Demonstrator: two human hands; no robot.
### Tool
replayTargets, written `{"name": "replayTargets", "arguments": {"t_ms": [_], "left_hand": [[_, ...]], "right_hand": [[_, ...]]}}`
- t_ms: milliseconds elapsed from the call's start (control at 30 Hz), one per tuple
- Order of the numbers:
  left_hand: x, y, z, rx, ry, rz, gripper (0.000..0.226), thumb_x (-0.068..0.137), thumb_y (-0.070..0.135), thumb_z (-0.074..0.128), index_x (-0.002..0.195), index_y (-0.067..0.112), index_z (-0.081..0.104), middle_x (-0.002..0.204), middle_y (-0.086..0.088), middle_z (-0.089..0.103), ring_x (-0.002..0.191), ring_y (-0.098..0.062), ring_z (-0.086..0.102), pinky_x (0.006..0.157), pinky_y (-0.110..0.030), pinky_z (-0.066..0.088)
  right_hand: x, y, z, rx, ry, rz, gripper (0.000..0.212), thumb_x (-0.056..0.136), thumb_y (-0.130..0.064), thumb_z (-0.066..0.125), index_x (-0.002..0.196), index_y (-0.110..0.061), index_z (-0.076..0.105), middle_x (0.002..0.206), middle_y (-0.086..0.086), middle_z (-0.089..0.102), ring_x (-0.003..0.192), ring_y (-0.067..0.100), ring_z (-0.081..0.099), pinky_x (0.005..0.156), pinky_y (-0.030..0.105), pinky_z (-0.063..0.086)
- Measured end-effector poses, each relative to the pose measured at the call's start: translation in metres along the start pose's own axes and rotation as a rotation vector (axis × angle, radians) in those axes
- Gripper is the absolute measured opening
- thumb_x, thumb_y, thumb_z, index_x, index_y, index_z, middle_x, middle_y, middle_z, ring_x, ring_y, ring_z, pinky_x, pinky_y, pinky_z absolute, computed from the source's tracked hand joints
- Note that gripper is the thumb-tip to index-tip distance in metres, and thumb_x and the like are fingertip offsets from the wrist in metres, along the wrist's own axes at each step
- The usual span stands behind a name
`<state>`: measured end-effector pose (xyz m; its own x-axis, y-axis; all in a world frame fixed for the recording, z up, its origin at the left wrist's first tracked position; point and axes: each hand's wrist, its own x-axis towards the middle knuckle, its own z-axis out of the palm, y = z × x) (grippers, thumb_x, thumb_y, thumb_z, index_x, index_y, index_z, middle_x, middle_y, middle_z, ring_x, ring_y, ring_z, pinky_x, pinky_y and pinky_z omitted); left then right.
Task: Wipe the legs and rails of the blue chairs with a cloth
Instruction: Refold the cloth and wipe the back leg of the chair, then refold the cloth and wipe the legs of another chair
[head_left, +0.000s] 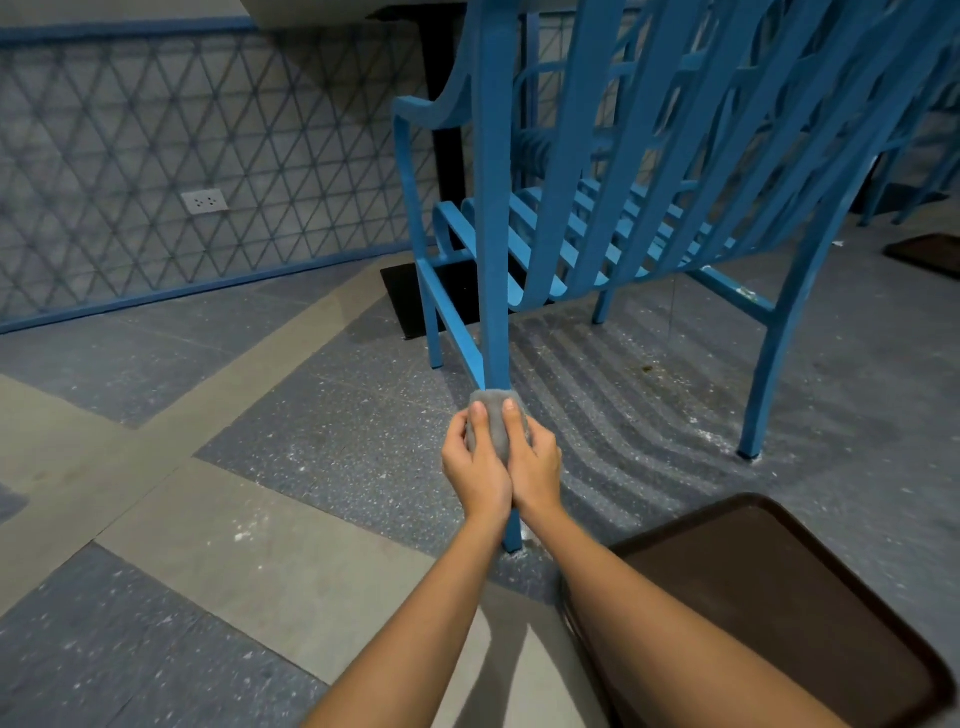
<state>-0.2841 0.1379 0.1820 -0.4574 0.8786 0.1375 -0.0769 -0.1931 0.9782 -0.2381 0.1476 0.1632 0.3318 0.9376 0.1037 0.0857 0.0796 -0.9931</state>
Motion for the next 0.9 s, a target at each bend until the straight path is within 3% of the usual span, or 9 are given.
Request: {"name": "replayTargets", "arguments": {"t_ms": [167, 300, 367, 533, 600, 700, 800, 900], "left_hand": [[-0.01, 0.034, 0.009, 0.065, -0.033, -0.006, 0.035, 0.096, 0.043, 0.049, 0.088, 0.012, 0.062, 0.076, 0.001, 0.065, 0.069, -0.008, 0.061, 0.059, -0.02, 0.05], [-0.016, 0.09, 0.027, 0.107, -0.103, -0.095, 0.049, 0.088, 0.06, 0.041, 0.096, 0.015, 0.058, 0.087, -0.01, 0.066, 0.08, -0.022, 0.063, 0.07, -0.036, 0.051], [-0.02, 0.125, 0.04, 0.134, -0.158, -0.128, 0.042, 0.092, 0.055, 0.043, 0.097, 0.015, 0.056, 0.089, -0.01, 0.065, 0.082, -0.023, 0.062, 0.075, -0.042, 0.052], [-0.033, 0.195, 0.061, 0.191, -0.207, -0.24, 0.033, 0.098, 0.039, 0.048, 0.102, 0.007, 0.055, 0.103, -0.018, 0.063, 0.096, -0.033, 0.062, 0.088, -0.054, 0.049], [-0.039, 0.224, 0.07, 0.19, -0.241, -0.306, 0.032, 0.097, 0.038, 0.052, 0.104, 0.007, 0.056, 0.102, -0.017, 0.064, 0.097, -0.031, 0.063, 0.088, -0.05, 0.051], [-0.054, 0.277, 0.08, 0.166, -0.309, -0.39, 0.025, 0.095, 0.034, 0.056, 0.094, 0.009, 0.056, 0.08, -0.005, 0.063, 0.079, -0.021, 0.061, 0.073, -0.035, 0.053], [-0.067, 0.328, 0.088, 0.187, -0.373, -0.443, 0.025, 0.094, 0.031, 0.059, 0.093, 0.007, 0.057, 0.07, 0.002, 0.059, 0.066, -0.01, 0.057, 0.055, -0.016, 0.048], [-0.079, 0.384, 0.098, 0.239, -0.421, -0.421, 0.023, 0.096, 0.03, 0.056, 0.092, 0.008, 0.056, 0.07, 0.004, 0.055, 0.064, -0.006, 0.051, 0.053, -0.011, 0.042]], "right_hand": [[-0.006, -0.034, -0.02, 0.0, 0.041, 0.028, 0.056, 0.088, -0.065, 0.045, 0.064, -0.018, 0.062, 0.054, -0.005, 0.061, 0.053, 0.007, 0.057, 0.052, 0.033, 0.047], [-0.006, -0.096, -0.045, -0.039, 0.061, 0.129, 0.043, 0.079, -0.072, 0.048, 0.059, -0.037, 0.061, 0.049, -0.017, 0.057, 0.049, -0.002, 0.052, 0.053, 0.026, 0.04], [-0.003, -0.132, -0.062, -0.069, 0.043, 0.178, 0.038, 0.077, -0.072, 0.052, 0.055, -0.042, 0.058, 0.045, -0.02, 0.053, 0.046, -0.003, 0.049, 0.053, 0.025, 0.037], [-0.001, -0.201, -0.099, -0.093, 0.025, 0.175, 0.047, 0.087, -0.051, 0.059, 0.06, -0.013, 0.054, 0.05, -0.008, 0.045, 0.049, 0.006, 0.042, 0.051, 0.029, 0.032], [-0.004, -0.231, -0.116, -0.115, 0.046, 0.196, 0.045, 0.09, -0.048, 0.058, 0.062, -0.013, 0.059, 0.051, -0.007, 0.049, 0.05, 0.006, 0.045, 0.051, 0.027, 0.034], [-0.016, -0.282, -0.139, -0.133, 0.11, 0.235, 0.039, 0.092, -0.043, 0.058, 0.064, -0.017, 0.063, 0.055, -0.004, 0.057, 0.054, 0.008, 0.051, 0.053, 0.028, 0.038], [-0.03, -0.334, -0.162, -0.154, 0.174, 0.296, 0.043, 0.091, -0.044, 0.058, 0.064, -0.011, 0.061, 0.058, 0.001, 0.056, 0.057, 0.012, 0.051, 0.056, 0.032, 0.038], [-0.042, -0.392, -0.18, -0.114, 0.225, 0.358, 0.044, 0.092, -0.041, 0.059, 0.057, -0.017, 0.046, 0.052, -0.005, 0.043, 0.052, 0.009, 0.041, 0.053, 0.028, 0.033]]}}
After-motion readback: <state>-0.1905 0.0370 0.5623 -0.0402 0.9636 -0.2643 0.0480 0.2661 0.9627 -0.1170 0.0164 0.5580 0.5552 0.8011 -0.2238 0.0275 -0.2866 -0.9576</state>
